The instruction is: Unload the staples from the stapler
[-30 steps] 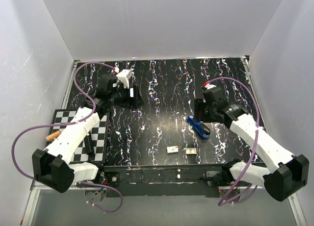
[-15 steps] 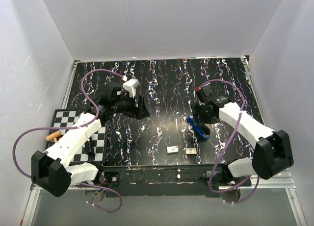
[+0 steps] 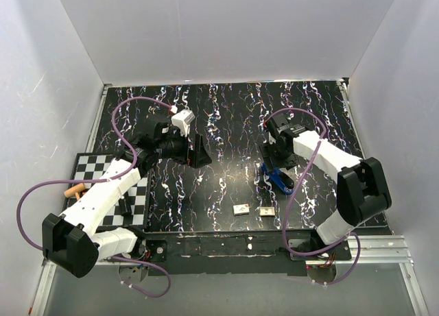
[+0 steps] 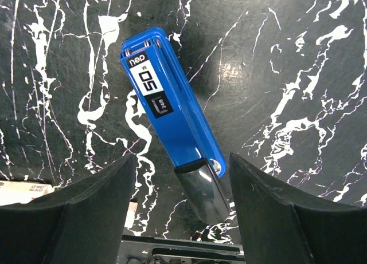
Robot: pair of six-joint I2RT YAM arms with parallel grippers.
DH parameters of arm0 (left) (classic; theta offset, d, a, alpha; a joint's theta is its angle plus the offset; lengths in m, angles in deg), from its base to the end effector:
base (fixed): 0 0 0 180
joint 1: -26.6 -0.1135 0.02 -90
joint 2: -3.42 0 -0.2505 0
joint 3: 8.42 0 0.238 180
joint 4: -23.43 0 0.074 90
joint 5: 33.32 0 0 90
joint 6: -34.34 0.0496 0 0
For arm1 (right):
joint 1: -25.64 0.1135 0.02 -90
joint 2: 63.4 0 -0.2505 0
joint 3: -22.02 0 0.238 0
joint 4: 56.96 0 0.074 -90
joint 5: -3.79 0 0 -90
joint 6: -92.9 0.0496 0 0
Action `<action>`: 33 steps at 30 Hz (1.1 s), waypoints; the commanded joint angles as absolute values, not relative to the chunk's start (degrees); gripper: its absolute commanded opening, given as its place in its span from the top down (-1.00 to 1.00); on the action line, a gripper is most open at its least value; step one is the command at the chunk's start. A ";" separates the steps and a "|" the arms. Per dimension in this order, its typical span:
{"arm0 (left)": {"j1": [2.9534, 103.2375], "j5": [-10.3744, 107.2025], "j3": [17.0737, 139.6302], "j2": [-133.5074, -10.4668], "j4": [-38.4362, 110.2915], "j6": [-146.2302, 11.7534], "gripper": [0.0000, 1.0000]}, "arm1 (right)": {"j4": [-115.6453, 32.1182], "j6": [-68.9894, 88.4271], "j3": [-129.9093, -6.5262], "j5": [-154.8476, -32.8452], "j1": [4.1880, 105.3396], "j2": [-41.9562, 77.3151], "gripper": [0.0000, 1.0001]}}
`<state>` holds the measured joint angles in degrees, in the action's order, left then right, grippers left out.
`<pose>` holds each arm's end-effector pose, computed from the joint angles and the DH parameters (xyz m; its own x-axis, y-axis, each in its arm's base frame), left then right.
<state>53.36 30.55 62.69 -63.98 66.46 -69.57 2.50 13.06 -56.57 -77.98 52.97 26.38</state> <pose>0.2160 -0.1334 0.2851 -0.7195 0.1211 -0.6838 0.5517 0.6978 -0.4569 0.2638 0.1283 0.2017 -0.8978 -0.2675 -0.3500 -0.2579 0.9633 -0.0745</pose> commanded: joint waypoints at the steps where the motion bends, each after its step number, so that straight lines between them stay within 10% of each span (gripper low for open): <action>1: 53.40 29.69 61.99 -61.88 65.89 -69.19 -0.96 | 2.73 10.73 -58.94 -79.00 52.62 28.79 -0.45; 18: 53.40 30.13 61.91 -62.85 65.98 -69.37 -0.96 | 3.87 10.37 -59.38 -80.05 52.62 33.36 -0.11; 33: 53.40 30.57 61.99 -62.67 66.24 -69.28 -0.96 | 4.49 9.94 -61.40 -77.68 52.79 33.46 0.67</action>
